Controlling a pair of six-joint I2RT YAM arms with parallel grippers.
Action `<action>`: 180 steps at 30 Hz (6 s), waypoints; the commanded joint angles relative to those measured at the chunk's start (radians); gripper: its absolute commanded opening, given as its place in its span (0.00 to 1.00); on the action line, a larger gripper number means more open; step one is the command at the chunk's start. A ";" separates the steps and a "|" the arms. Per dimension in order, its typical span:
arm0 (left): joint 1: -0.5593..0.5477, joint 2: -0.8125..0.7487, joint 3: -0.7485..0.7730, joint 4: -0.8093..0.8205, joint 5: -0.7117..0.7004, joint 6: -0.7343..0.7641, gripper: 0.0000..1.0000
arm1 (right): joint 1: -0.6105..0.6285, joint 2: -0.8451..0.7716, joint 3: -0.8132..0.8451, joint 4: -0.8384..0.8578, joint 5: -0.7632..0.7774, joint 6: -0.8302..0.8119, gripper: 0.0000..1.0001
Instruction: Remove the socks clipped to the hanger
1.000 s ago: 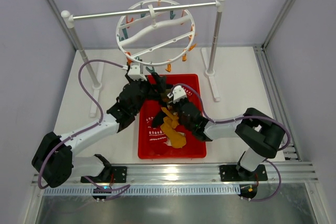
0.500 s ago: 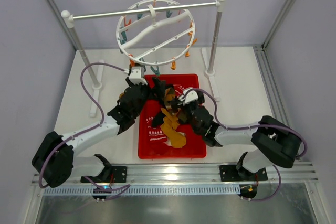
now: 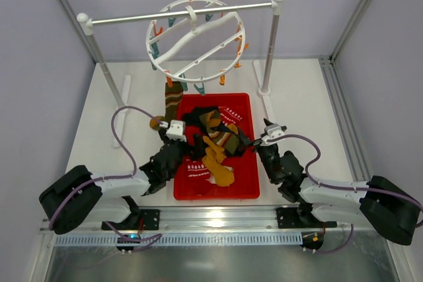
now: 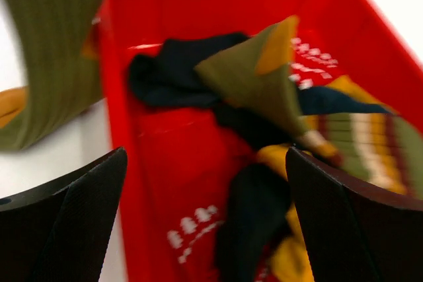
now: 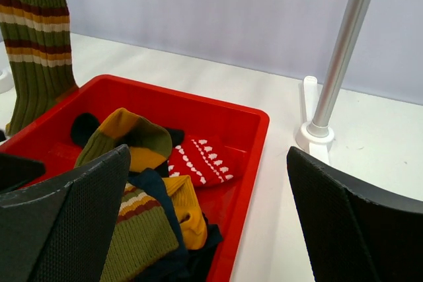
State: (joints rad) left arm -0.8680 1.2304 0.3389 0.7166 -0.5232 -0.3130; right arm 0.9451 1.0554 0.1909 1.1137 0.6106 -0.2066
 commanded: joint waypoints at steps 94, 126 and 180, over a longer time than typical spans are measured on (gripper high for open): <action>-0.011 0.142 0.141 0.509 0.312 -0.210 0.00 | 0.055 0.571 0.257 0.526 -0.408 -0.201 1.00; -0.014 0.011 0.029 0.511 0.319 -0.222 0.25 | 0.057 0.468 0.338 0.528 -0.357 -0.249 0.04; 0.307 -0.002 0.555 -0.181 0.595 -0.152 0.82 | 0.070 0.279 0.229 0.511 -0.367 -0.306 0.04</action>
State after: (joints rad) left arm -0.5671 1.2240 0.8413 0.5407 0.0959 -0.4892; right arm 1.0080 1.3296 0.3965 1.2415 0.2550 -0.4961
